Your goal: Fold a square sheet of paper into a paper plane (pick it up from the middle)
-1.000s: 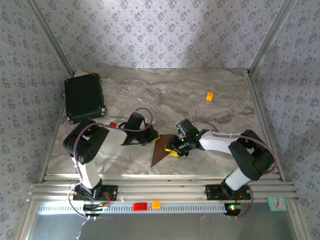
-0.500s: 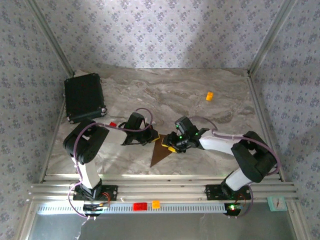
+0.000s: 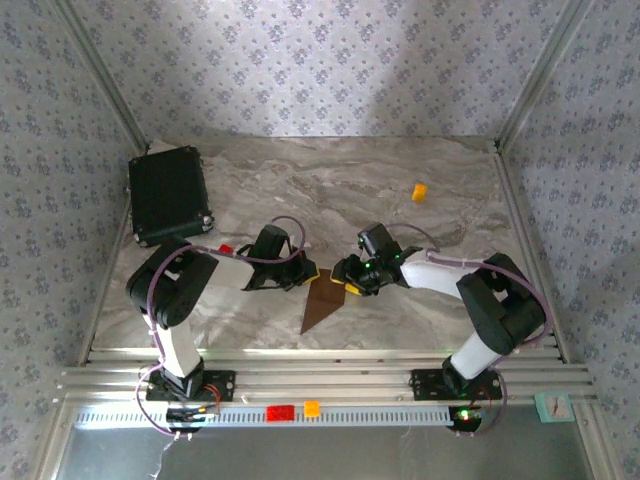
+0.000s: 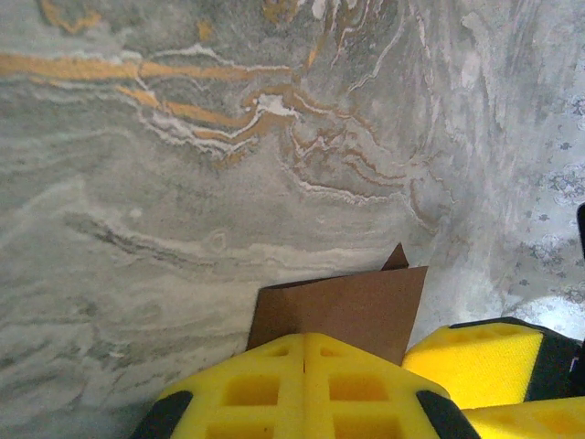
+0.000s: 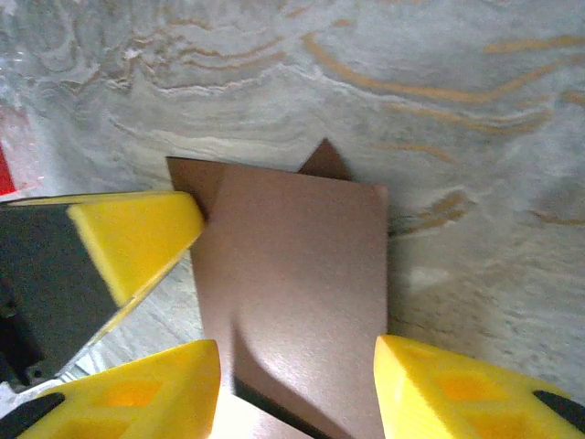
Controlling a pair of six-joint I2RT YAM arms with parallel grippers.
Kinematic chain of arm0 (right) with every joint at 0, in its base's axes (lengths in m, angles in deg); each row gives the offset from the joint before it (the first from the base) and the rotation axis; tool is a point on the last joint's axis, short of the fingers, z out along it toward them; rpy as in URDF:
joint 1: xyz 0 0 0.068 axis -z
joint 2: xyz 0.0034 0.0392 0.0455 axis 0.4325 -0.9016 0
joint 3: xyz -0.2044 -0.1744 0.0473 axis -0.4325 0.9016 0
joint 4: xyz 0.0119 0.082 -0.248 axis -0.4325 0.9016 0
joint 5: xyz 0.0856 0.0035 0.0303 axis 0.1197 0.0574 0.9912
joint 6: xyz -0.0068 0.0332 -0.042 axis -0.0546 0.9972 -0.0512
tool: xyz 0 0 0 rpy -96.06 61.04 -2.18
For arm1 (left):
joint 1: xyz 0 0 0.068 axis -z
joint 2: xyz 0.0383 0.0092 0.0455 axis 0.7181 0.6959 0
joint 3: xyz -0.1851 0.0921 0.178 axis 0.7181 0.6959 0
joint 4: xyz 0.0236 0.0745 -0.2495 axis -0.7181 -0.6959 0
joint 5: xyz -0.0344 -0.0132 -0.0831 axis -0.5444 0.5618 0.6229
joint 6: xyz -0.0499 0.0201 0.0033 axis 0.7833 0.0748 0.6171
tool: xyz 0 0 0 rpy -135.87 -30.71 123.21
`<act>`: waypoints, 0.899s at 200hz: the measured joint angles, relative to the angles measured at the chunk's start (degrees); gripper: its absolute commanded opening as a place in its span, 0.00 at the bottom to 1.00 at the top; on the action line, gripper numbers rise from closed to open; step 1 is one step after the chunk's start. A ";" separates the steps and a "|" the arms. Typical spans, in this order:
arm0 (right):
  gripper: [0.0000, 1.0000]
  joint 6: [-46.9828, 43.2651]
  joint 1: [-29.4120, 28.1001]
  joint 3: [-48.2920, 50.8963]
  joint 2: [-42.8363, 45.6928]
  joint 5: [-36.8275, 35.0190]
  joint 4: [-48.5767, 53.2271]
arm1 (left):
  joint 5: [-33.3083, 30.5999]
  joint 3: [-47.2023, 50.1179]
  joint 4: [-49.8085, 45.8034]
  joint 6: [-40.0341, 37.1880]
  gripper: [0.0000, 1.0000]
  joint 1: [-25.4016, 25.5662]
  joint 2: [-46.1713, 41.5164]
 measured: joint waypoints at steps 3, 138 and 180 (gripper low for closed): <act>0.50 -0.02 0.00 0.04 0.02 -0.09 0.13 | 0.02 0.00 0.00 0.00 0.00 0.00 0.00; 0.45 1.33 0.72 3.32 0.81 3.58 -6.97 | 0.00 0.00 0.00 0.00 0.00 0.00 0.00; 0.45 1.27 1.53 4.63 0.81 5.46 -9.35 | 0.00 0.00 0.00 0.00 0.00 0.00 0.00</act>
